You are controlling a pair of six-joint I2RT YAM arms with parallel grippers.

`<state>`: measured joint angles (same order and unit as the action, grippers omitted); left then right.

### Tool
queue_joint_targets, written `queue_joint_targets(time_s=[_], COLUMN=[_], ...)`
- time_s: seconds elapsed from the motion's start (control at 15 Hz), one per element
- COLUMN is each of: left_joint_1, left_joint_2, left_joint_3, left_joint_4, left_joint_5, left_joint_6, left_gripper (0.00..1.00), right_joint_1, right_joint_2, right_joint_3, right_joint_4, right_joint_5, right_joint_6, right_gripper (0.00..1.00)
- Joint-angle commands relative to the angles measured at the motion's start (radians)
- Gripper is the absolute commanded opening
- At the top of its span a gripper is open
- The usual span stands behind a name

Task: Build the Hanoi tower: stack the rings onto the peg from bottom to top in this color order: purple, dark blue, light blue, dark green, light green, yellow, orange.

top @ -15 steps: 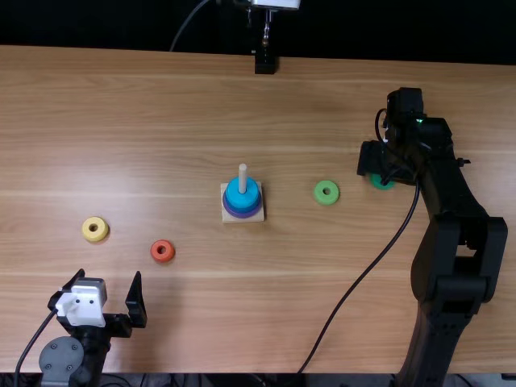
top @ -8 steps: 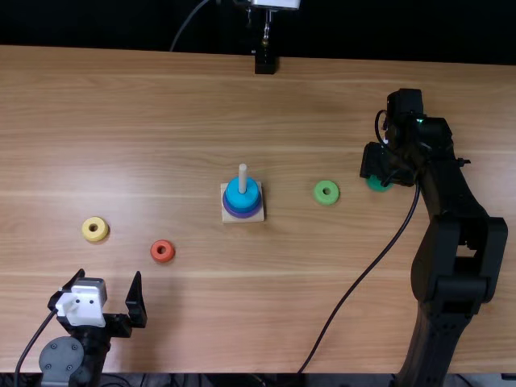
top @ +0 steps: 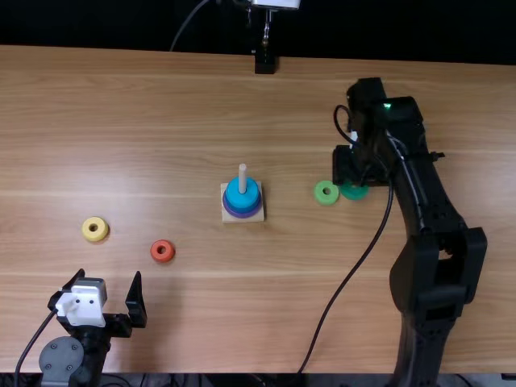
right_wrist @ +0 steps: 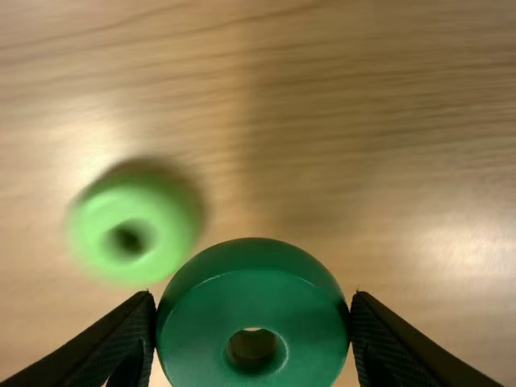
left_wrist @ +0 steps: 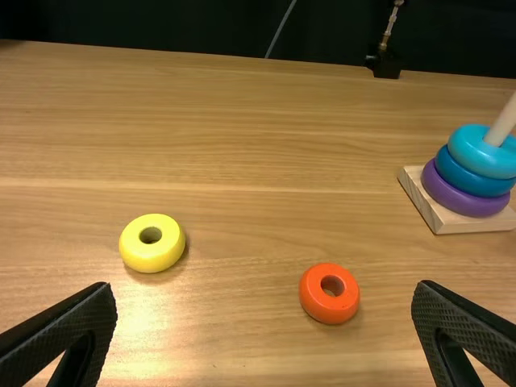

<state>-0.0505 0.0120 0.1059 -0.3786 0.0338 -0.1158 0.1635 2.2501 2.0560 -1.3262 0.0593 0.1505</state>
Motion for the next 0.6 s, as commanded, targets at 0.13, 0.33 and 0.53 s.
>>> queue_joint_targets(time_s=[0.13, 0.33, 0.53], left_joint_1=[0.017, 0.017, 0.017], left_joint_2=[-0.012, -0.012, -0.012], left_joint_3=[-0.106, -0.106, -0.106], left_joint_4=[-0.069, -0.069, -0.069], left_joint_5=[0.021, 0.023, 0.021], left_joint_6=[0.003, 0.003, 0.003], left_gripper=[1.00, 1.00, 1.00], right_joint_1=[0.130, 0.240, 0.317], right_joint_2=[-0.063, -0.053, -0.030], right_joint_3=[0.205, 0.397, 0.570], right_joint_4=[-0.129, -0.203, -0.245], right_joint_5=[-0.011, -0.011, -0.011], right_joint_6=[-0.003, -0.001, -0.003], right_gripper=[0.00, 0.00, 0.00])
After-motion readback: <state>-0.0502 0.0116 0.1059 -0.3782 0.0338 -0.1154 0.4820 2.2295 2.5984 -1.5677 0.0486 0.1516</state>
